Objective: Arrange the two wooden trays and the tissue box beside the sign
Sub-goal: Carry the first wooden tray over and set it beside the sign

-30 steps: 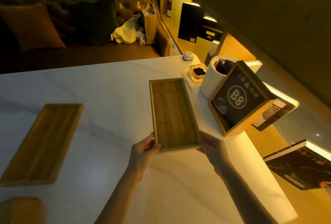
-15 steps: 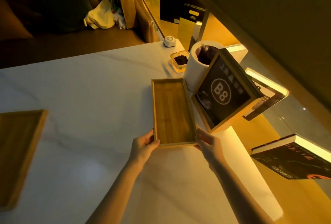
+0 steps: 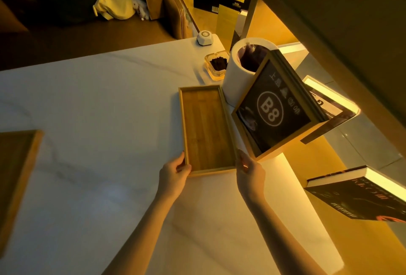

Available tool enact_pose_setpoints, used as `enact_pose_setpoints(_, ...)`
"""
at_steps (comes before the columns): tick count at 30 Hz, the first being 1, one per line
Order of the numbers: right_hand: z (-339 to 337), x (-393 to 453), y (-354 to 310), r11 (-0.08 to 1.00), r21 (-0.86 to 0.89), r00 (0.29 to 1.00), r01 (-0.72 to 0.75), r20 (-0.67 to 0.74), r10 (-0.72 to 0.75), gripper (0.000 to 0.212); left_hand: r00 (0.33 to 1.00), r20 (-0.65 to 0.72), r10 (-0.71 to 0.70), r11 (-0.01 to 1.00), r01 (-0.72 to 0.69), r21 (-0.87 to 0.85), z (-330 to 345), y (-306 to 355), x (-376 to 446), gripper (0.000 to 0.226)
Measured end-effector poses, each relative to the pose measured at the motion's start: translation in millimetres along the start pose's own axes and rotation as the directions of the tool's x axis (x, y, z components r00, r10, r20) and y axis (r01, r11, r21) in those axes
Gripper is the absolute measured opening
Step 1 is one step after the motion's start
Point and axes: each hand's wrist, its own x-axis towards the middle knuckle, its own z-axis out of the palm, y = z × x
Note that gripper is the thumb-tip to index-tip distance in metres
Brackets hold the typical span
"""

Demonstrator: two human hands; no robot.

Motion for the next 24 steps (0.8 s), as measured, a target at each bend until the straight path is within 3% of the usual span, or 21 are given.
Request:
enact_pose_setpoints(5,9,7,4,0.986,-0.161,0.998,0.044,-0.041,-0.052,0.03,0.998,-0.045,0.045,0.982,-0.036,0.186,7,-5,5,0.044)
enact_pose_setpoints(10,11,12,6,0.963,-0.26,0.996,0.07,-0.029,-0.08,0.033,0.996,-0.03,0.085,0.964,-0.074,0.256,12,-5,7,0.045)
enact_pose_setpoints(15,12,11,6,0.971,-0.234,0.995,0.055,-0.07,-0.073,0.032,0.99,-0.001,0.139,0.944,-0.132,0.302,15,-6,4,0.038)
enact_pose_setpoints(18,13,5,7,0.962,-0.245,0.983,0.121,-0.107,-0.15,0.03,0.989,0.005,0.15,0.942,-0.145,0.302,14,-7,2,0.042)
enact_pose_setpoints(21,14,-10,17,0.893,-0.376,0.949,0.248,-0.093,-0.303,0.033,0.969,0.003,0.245,0.891,-0.227,0.393,13,-13,-6,0.046)
enact_pose_setpoints(24,16,-34,29,0.776,-0.53,0.927,0.341,0.054,-0.37,0.039,0.943,0.079,0.322,0.77,-0.31,0.558,12,-30,-16,0.051)
